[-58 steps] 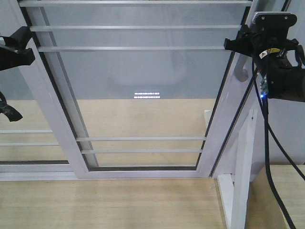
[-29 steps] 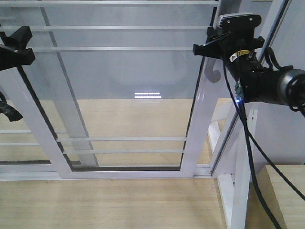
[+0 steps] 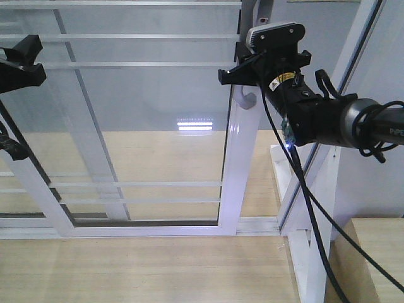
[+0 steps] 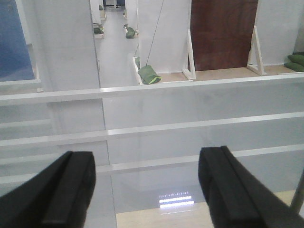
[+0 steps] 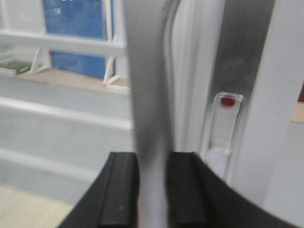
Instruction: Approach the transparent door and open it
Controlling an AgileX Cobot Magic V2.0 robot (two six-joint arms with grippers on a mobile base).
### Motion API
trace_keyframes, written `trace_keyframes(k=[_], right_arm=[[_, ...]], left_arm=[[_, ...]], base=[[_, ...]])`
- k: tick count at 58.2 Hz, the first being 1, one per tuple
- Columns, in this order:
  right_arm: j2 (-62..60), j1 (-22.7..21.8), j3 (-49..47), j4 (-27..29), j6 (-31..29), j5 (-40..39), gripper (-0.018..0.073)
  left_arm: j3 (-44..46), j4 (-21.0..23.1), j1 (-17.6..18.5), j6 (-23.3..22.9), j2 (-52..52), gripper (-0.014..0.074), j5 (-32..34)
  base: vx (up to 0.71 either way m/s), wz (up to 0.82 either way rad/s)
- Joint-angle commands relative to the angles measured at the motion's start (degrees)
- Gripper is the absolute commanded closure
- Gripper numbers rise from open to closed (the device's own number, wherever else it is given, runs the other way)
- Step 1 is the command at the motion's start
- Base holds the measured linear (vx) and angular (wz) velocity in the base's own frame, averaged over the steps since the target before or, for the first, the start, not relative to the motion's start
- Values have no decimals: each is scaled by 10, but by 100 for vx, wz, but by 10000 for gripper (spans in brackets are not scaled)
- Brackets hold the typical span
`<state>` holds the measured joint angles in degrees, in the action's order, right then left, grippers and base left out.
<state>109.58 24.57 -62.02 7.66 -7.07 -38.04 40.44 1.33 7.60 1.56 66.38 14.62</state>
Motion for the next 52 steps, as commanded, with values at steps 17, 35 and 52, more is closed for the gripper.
trace_keyframes(k=[17,35,52], right_arm=[[-57,69,-8,-71,-9,-11,369],[-222,67,73,-66,-50,94,372],[-501,67,307,73,-137,127,573]], left_arm=[[19,5,3,-6,-10,20,41],[19,4,4,-6,-10,20,-41],[19,4,53,-6,-11,21,-75]], base=[[0,0],[0,0],[0,0]])
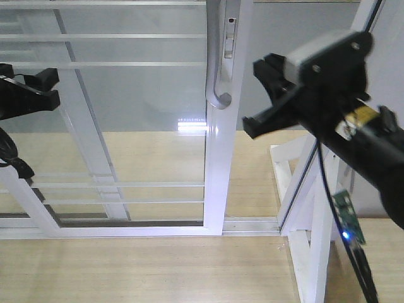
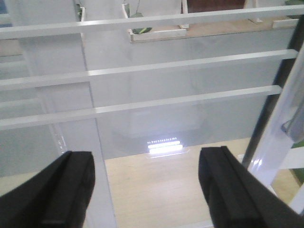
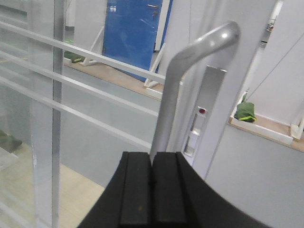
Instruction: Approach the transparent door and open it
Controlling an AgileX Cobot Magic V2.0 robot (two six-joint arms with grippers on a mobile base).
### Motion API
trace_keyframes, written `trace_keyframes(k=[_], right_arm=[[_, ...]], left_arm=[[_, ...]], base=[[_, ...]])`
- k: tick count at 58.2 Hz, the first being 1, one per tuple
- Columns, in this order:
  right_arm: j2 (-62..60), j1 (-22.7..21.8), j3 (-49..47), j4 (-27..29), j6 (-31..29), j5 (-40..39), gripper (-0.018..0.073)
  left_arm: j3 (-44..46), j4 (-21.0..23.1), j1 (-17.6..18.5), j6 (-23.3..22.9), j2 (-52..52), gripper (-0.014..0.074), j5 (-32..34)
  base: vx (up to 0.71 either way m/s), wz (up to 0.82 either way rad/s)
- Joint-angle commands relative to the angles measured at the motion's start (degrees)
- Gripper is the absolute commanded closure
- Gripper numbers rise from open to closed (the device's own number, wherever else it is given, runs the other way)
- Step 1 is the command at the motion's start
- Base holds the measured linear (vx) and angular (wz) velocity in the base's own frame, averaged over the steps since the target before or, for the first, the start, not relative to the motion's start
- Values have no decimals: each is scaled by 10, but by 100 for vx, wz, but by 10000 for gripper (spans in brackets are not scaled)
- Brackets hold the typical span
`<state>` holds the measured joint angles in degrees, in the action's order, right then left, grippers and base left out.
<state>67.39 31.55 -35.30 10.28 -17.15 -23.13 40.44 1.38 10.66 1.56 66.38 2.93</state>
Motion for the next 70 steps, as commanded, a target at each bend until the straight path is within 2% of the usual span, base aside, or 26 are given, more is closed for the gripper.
trace_keyframes(k=[1,11,19,25,32,38,43,49,57,70], right_arm=[[-93,-3,51,58,-44,-19,572],[-280,-3,174,208,-147,4,565],[-431,-3,235,359,-301,3,565],[-501,-3,248,507,-443,-3,565],[-522,-3,248,644,-605,-32,565],[-522,-3,248,722,-686,-54,565],[-522,-3,248,760,-725,-67,565],[-522,-3,248,775,-755,-74,565],[-522,-3,248,775,-757,-78,565],[-522,-3,248,775,-757,-89,565]], left_arm=[[19,4,27,-6,-11,21,43],[19,4,85,-16,-9,21,62],[20,4,122,-38,31,21,159],[24,4,142,-46,80,21,240],[55,2,163,-50,143,21,267],[94,-2,179,-51,192,21,278],[132,-14,191,-52,230,21,279],[176,-14,207,-55,268,21,279],[227,-14,220,-56,309,21,278],[305,-14,220,-69,365,21,257]], base=[[0,0],[0,0],[0,0],[0,0],[0,0],[0,0],[0,0],[0,0],[0,0],[0,0]])
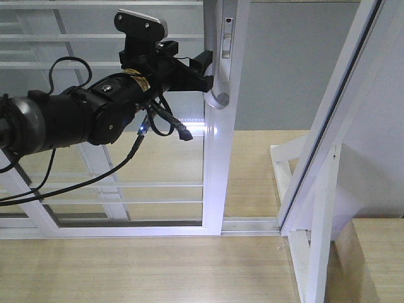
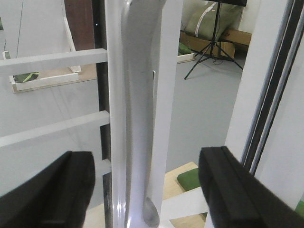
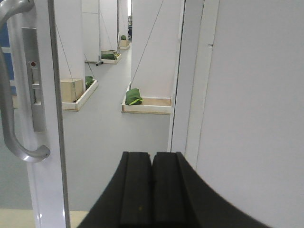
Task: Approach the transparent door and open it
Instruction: 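Bring the left gripper to the door frame and push it along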
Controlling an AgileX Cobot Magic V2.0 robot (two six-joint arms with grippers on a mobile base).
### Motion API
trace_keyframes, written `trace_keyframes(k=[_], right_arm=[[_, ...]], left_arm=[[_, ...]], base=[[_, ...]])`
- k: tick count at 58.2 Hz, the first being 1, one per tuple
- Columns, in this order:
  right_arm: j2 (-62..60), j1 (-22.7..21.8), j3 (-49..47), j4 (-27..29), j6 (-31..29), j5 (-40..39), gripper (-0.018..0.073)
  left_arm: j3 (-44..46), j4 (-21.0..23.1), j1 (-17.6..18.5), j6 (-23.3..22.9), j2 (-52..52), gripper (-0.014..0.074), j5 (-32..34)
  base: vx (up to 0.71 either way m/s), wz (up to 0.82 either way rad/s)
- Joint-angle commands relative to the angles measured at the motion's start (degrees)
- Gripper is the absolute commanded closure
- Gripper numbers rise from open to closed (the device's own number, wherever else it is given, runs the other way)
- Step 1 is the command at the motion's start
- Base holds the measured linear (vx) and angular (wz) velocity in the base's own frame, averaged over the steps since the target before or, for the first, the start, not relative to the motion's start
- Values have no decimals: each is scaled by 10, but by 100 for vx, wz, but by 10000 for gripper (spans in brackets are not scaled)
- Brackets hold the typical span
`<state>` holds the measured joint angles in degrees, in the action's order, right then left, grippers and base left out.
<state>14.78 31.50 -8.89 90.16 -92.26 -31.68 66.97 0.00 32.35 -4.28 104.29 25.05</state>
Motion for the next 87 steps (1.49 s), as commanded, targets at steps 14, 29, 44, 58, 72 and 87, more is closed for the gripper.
trace_keyframes(k=[14,29,44,58,72,87], right_arm=[[4,-3,-16,-24,-6,-6,565],[4,-3,-16,-24,-6,-6,565],[4,-3,-16,-23,-6,-5,565],[4,-3,-16,-23,-6,-5,565],[4,-3,-16,-23,-6,-5,565],[4,-3,-16,-18,-6,-5,565]], left_arm=[[113,0,3,-11,39,21,1],[183,0,3,-11,83,21,-34],[231,0,3,-10,111,21,-56],[252,4,2,-10,126,80,-79],[254,4,2,-10,126,451,-77],[254,3,2,-10,116,603,-92]], base=[[0,0],[0,0],[0,0],[0,0],[0,0],[0,0]])
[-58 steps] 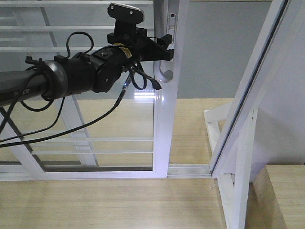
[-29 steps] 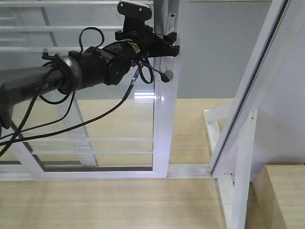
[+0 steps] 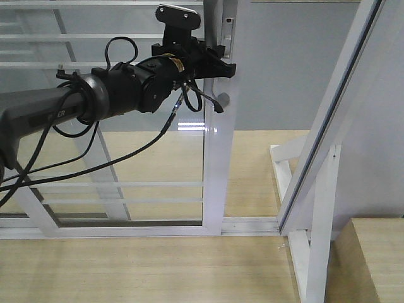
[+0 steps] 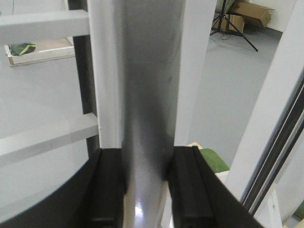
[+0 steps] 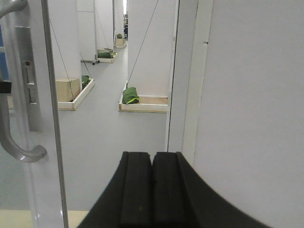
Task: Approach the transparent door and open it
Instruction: 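Bring the left gripper to the door frame and push it along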
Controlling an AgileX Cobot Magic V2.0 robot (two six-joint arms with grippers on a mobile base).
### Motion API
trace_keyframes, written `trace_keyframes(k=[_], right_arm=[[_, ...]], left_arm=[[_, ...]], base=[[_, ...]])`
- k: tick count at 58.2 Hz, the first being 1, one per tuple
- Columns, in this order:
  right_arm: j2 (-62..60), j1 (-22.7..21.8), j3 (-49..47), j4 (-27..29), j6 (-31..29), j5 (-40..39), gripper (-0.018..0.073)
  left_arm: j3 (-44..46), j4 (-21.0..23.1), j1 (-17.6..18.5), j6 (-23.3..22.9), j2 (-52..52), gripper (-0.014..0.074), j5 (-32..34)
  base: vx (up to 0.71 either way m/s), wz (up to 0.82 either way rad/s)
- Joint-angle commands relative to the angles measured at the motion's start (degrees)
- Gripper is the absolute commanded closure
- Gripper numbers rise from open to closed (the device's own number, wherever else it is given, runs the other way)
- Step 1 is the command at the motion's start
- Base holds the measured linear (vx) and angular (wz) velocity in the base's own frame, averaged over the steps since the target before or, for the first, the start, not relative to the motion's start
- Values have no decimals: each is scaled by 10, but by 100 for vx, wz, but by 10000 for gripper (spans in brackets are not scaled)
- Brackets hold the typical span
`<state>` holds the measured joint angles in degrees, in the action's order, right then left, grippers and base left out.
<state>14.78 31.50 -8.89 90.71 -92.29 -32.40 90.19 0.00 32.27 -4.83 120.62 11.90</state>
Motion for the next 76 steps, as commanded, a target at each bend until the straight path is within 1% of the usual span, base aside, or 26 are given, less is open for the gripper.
trace_keyframes(k=[1,7,13,20,28,45,59,76], right_arm=[[4,-3,-16,-24,-5,2,565],[4,-3,-16,-24,-5,2,565],[4,-3,-16,-21,-5,2,565],[4,-3,-16,-13,-5,2,565],[4,-3,-16,-12,-5,3,565],[4,-3,-16,-10,-19,4,565],[4,-2,-16,-2,-25,4,565],[4,-2,-16,-2,-25,4,565]], left_arm=[[22,4,3,-4,-47,603,37],[22,3,3,2,-55,601,23],[22,3,-2,22,-58,599,21],[22,3,-11,25,-68,596,-1],[22,3,-27,24,-82,596,-26],[22,0,-66,26,-115,594,-53],[22,0,-88,26,-137,594,-65],[22,0,-127,30,-167,594,-77]], base=[[0,0],[0,0],[0,0],[0,0],[0,0],[0,0],[0,0],[0,0]])
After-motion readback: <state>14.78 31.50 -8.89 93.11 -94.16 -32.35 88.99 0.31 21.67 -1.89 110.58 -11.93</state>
